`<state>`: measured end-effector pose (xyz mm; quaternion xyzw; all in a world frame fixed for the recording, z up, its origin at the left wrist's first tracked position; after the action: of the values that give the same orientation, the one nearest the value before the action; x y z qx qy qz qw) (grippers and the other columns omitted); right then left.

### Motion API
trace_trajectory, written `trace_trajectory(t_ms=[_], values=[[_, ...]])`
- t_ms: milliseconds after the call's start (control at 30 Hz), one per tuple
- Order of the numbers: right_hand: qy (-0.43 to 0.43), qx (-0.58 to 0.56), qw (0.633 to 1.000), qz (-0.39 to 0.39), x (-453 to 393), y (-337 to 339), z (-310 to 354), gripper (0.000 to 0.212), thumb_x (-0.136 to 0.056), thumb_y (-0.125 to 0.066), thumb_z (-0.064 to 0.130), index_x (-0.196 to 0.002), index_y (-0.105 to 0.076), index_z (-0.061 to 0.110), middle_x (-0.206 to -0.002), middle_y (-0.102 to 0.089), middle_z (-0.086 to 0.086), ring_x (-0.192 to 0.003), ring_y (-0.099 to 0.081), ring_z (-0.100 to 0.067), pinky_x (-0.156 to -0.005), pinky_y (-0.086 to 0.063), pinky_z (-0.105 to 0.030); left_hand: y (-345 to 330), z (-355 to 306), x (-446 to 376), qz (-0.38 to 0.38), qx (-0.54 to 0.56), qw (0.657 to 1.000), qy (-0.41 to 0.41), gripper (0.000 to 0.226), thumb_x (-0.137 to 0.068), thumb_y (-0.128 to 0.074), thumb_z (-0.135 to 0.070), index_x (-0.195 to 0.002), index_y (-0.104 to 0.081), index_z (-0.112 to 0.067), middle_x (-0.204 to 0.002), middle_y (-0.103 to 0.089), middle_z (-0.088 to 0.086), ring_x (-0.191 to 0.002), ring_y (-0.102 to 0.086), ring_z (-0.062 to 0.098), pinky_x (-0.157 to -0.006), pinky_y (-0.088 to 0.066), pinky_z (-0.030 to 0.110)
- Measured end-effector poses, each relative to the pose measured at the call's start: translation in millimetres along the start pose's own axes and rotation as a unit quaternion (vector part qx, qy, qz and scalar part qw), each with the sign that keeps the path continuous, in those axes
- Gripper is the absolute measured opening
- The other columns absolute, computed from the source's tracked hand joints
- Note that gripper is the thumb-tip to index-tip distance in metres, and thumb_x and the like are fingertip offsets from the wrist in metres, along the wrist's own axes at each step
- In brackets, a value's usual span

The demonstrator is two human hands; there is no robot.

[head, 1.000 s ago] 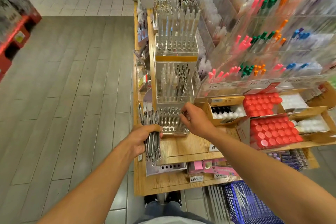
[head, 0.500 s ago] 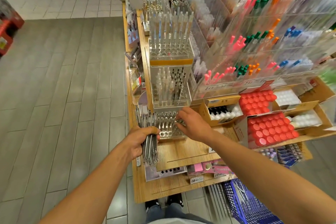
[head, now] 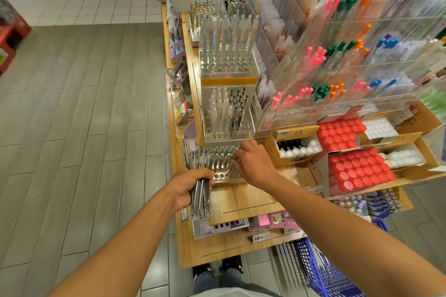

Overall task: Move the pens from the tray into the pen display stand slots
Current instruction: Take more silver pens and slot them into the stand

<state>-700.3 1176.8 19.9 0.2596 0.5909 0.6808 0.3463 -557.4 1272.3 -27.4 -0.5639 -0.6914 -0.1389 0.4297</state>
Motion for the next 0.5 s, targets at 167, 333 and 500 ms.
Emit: trace_trajectory(t_ms=[167,333,500], values=[[-0.027,0.019,0.999,0.03,-0.6,-0.3,-2.5,0.028,-0.094,-0.054,0.039,-0.112,-0.068,0.022,-0.105,-0.056,0.004,-0.101,-0.046,-0.018,-0.08,-0.035,-0.032,-0.2,0.2,1.9,0.006,-0.011,1.0,-0.004,0.029,-0.077,-0.074,0.004,-0.103,-0.062,0.009,-0.071,-0.068,0.019,-0.056,-0.066,0.024,-0.052,-0.059,0.034],[-0.157,-0.22,0.963,-0.001,-0.9,19.8,-2.8,0.016,-0.092,-0.062,0.035,-0.1,-0.068,0.022,-0.093,-0.064,0.008,-0.088,-0.059,-0.01,-0.079,-0.051,-0.03,-3.9,-1.1,1.9,0.023,-0.023,0.999,-0.009,0.025,-0.073,-0.077,0.003,-0.094,-0.065,0.007,-0.074,-0.068,0.02,-0.06,-0.066,0.025,-0.053,-0.057,0.033],[-0.226,-0.514,0.815,0.145,-0.2,8.0,28.2,0.021,-0.093,-0.064,0.032,-0.101,-0.065,0.014,-0.081,-0.065,0.001,-0.065,-0.055,-0.012,-0.057,-0.045,-0.024,-10.4,-2.8,3.9,0.034,-0.024,0.999,-0.032,0.032,-0.07,-0.079,0.003,-0.099,-0.065,0.003,-0.076,-0.067,0.02,-0.066,-0.067,0.028,-0.057,-0.057,0.035]])
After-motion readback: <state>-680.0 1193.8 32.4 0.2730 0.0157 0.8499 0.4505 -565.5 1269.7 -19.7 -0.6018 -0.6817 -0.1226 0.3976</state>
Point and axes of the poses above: each hand's wrist, its own x-axis away from the middle knuckle, its own y-axis out of the back of the hand, z = x × y, the point moved 8 cm from there along -x, towards the middle knuckle
